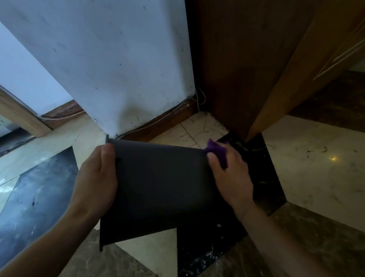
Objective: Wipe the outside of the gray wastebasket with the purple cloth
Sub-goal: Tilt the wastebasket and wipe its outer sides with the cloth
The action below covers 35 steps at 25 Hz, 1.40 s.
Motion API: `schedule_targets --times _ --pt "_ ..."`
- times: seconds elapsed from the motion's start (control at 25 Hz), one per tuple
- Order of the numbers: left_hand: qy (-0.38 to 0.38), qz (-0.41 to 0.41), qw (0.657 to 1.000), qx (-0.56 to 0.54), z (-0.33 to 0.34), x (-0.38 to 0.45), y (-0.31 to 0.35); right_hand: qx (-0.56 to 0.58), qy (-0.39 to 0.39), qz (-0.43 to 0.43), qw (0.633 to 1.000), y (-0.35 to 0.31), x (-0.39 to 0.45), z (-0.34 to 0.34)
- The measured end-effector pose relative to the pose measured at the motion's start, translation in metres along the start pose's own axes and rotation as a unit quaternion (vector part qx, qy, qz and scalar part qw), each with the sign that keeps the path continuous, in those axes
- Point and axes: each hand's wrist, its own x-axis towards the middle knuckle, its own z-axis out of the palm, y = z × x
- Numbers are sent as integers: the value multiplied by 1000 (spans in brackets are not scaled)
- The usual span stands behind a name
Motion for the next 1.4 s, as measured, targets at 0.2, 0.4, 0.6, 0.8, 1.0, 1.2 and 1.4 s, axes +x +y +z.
schedule_targets --times 0.2,0.4,0.6,0.8,1.0,1.2,1.4 --pt "-15 38 999 5 2 -12 2 155 57 169 972 33 0 -10" --pt "-79 -16 997 12 -24 -3 0 180 50 160 969 44 -6 -14" --pt "-173 -343 918 -102 -31 67 15 72 32 5 997 39 -26 -11" --pt "-173 -300 938 10 -24 85 11 54 -10 -31 998 42 -35 -11" --pt "-56 -12 990 132 -10 55 8 158 23 96 982 42 -41 6" --pt "-109 69 990 56 6 9 -6 158 32 88 983 47 -49 8" --pt "-77 151 982 87 30 -24 -20 156 49 22 986 22 -54 15"
